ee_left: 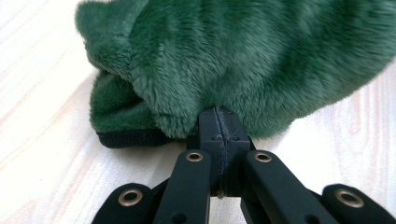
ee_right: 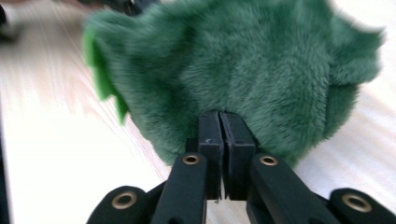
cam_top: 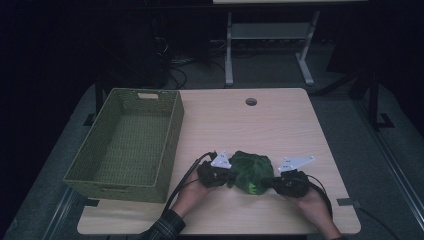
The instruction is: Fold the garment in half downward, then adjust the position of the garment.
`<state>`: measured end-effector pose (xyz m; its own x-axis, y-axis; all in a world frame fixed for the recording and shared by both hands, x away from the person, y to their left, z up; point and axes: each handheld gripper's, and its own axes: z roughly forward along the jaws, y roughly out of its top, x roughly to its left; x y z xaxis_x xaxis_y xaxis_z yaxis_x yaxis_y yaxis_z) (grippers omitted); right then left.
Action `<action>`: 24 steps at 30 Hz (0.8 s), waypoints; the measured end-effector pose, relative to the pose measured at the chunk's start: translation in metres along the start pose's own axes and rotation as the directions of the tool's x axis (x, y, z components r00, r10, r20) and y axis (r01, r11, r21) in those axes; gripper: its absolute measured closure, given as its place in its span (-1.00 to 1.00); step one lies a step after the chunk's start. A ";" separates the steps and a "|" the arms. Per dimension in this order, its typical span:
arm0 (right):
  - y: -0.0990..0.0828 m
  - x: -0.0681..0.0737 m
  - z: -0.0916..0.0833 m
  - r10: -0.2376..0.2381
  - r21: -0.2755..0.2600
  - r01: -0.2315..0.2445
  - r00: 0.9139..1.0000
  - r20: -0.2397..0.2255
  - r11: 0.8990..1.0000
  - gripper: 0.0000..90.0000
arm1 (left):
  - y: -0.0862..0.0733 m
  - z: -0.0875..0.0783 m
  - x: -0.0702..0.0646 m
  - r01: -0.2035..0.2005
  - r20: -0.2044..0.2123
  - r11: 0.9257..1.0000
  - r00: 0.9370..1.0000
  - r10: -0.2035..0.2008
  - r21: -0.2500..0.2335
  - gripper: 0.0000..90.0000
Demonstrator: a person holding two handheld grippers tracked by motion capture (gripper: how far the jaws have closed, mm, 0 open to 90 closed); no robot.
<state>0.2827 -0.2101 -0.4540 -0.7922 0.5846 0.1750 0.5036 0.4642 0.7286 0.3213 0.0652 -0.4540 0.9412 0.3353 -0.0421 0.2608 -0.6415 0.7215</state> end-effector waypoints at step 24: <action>0.051 -0.064 0.006 0.076 -0.118 -0.060 0.988 0.137 0.991 1.00 | 0.016 -0.016 -0.035 0.012 0.116 0.999 0.993 -0.006 -0.046 0.99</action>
<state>0.3611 -0.2198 -0.4320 -0.6971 0.7036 0.1375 0.5058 0.3468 0.7899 0.2888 0.0537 -0.4299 0.9580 0.2573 -0.1264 0.2617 -0.6047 0.7522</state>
